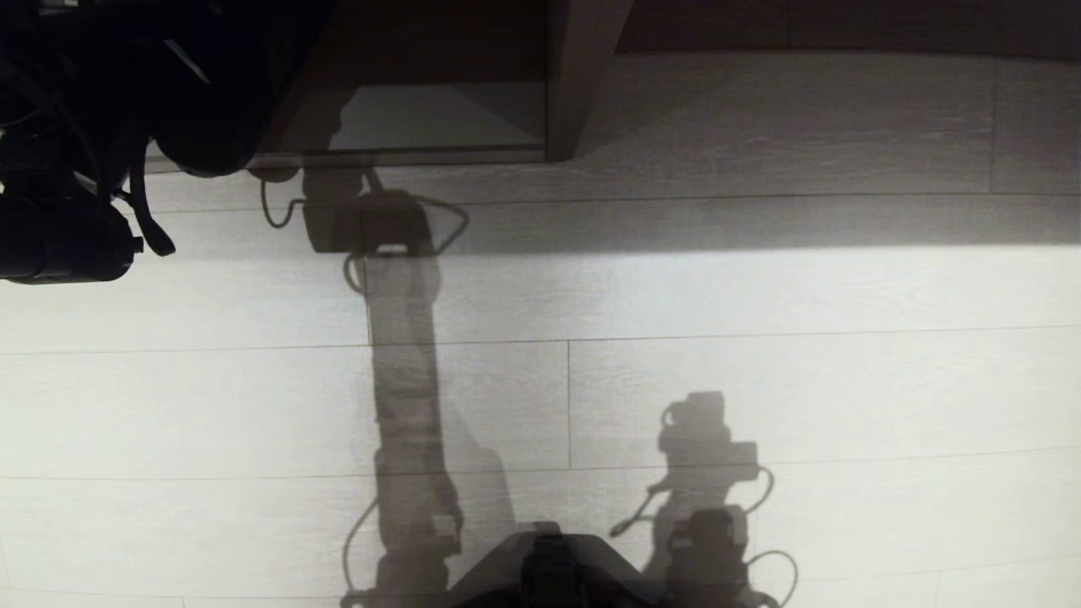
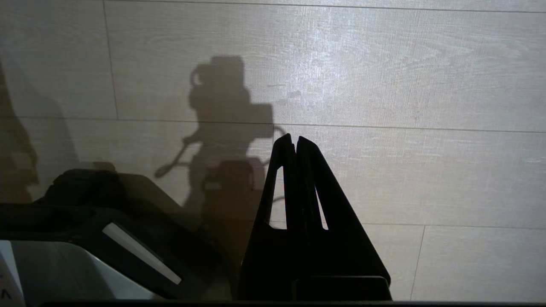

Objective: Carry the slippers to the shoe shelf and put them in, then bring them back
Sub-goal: Place the slippers on the floor

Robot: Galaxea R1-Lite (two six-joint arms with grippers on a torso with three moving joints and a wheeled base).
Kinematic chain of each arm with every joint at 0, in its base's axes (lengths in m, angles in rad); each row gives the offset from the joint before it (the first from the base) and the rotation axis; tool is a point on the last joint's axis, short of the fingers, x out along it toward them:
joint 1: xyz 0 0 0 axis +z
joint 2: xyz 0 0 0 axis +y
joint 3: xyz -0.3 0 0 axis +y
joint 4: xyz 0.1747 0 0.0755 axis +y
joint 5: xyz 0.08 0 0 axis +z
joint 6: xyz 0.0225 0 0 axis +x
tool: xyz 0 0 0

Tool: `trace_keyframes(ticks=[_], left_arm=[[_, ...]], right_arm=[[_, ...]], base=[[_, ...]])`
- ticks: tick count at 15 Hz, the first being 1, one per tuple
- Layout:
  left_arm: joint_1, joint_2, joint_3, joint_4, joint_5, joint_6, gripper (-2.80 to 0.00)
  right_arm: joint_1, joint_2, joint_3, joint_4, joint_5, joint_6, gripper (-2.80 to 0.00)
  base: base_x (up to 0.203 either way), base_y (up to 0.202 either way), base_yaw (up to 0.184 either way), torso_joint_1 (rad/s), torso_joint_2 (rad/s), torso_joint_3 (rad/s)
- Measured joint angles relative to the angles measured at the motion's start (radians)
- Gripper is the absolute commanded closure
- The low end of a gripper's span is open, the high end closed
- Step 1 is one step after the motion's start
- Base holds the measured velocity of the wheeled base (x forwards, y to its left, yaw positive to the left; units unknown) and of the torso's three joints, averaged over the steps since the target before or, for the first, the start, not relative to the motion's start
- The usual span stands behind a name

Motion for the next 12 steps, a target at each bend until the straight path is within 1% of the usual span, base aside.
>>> trace_keyframes(ticks=[3,6,9,12], left_arm=[[0.000,-0.015,-0.008,0.014,0.000,-0.008,0.00],[-0.001,-0.026,-0.031,0.016,0.001,-0.067,0.00],[-0.002,-0.022,-0.100,0.018,0.004,-0.097,0.00],[0.001,0.013,-0.155,0.022,0.001,-0.098,0.00]], right_arm=[[0.000,0.000,0.000,0.000,0.000,0.000,0.00],[0.000,0.000,0.000,0.000,0.000,0.000,0.00],[0.000,0.000,0.000,0.000,0.000,0.000,0.00],[0.001,0.000,0.000,0.000,0.000,0.000,0.00]], base=[[0.000,0.000,0.000,0.000,0.00,0.000],[0.000,0.000,0.000,0.000,0.00,0.000],[0.000,0.000,0.000,0.000,0.00,0.000],[0.000,0.000,0.000,0.000,0.00,0.000]])
